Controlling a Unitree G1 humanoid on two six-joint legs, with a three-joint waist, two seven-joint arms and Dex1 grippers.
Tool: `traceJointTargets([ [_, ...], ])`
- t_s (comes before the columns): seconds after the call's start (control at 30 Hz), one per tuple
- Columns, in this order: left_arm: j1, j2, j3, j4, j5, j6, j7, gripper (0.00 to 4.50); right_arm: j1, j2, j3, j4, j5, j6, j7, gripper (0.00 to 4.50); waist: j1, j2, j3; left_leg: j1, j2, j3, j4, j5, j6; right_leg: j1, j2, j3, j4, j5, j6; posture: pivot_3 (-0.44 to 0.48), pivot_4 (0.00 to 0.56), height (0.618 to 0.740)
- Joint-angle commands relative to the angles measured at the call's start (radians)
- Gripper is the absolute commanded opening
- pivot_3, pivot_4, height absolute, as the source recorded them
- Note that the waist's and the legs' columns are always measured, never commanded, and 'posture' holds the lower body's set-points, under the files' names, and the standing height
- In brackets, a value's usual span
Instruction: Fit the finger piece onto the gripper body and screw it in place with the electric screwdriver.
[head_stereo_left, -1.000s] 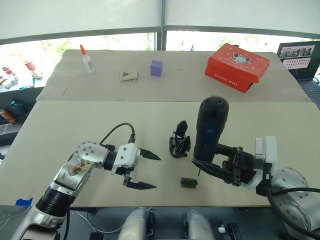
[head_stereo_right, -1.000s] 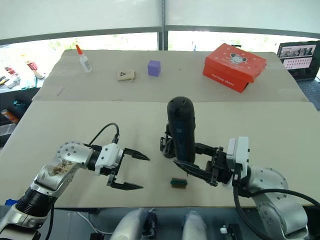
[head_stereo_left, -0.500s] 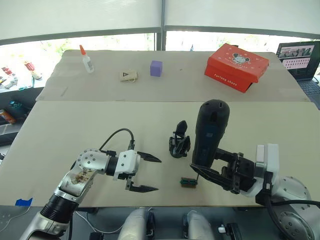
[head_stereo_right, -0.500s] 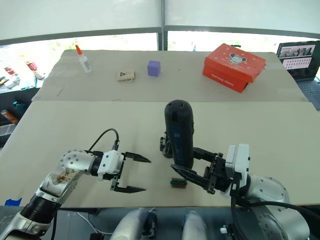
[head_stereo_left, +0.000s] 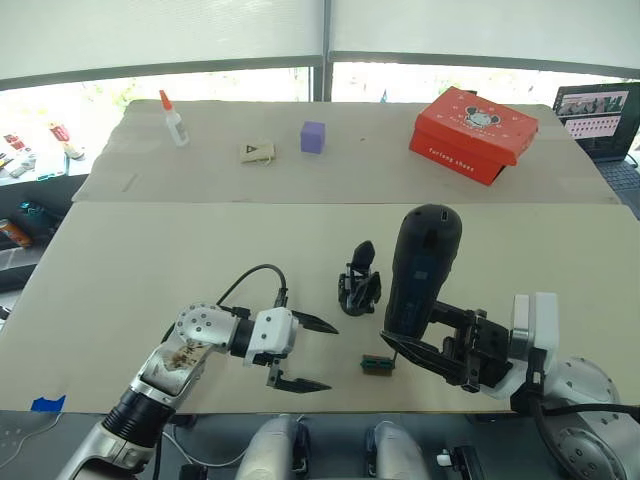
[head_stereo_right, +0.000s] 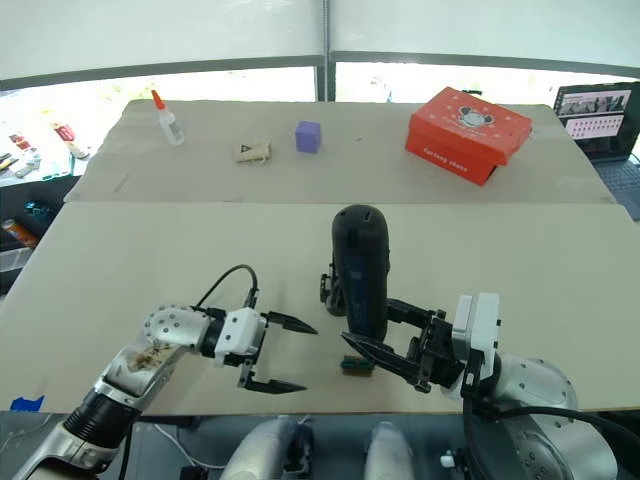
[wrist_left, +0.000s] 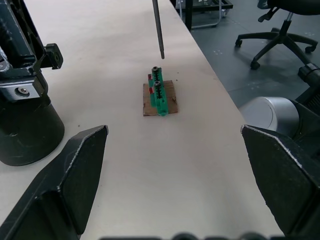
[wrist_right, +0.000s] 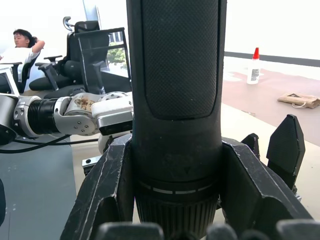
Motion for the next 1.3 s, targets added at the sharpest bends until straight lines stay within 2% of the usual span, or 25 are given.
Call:
traceJointTargets([
  [0.03, -0.015, -0.005, 0.001, -0.003, 0.0, -0.004, 0.004, 4.5, -0.027, 0.007, -0.001, -0.026, 0.011, -0.042, -0.001, 1.94, 0.0, 0.0, 0.0, 0.0, 0.0, 0.0, 0.0, 0.0, 0.0, 0.0, 0.0, 0.0, 0.0, 0.0, 0.0, 0.0, 0.15, 0.74],
  [1.3, -0.036, 0.021, 0.015, -0.014, -0.018, 0.024, -0.003, 4.5, -0.044, -0.003, -0.001, -0.007, -0.02, -0.049, 0.011, 1.94, 0.0, 0.0, 0.0, 0.0, 0.0, 0.0, 0.0, 0.0, 0.0, 0.0, 0.0, 0.0, 0.0, 0.0, 0.0, 0.0, 0.15, 0.74],
])
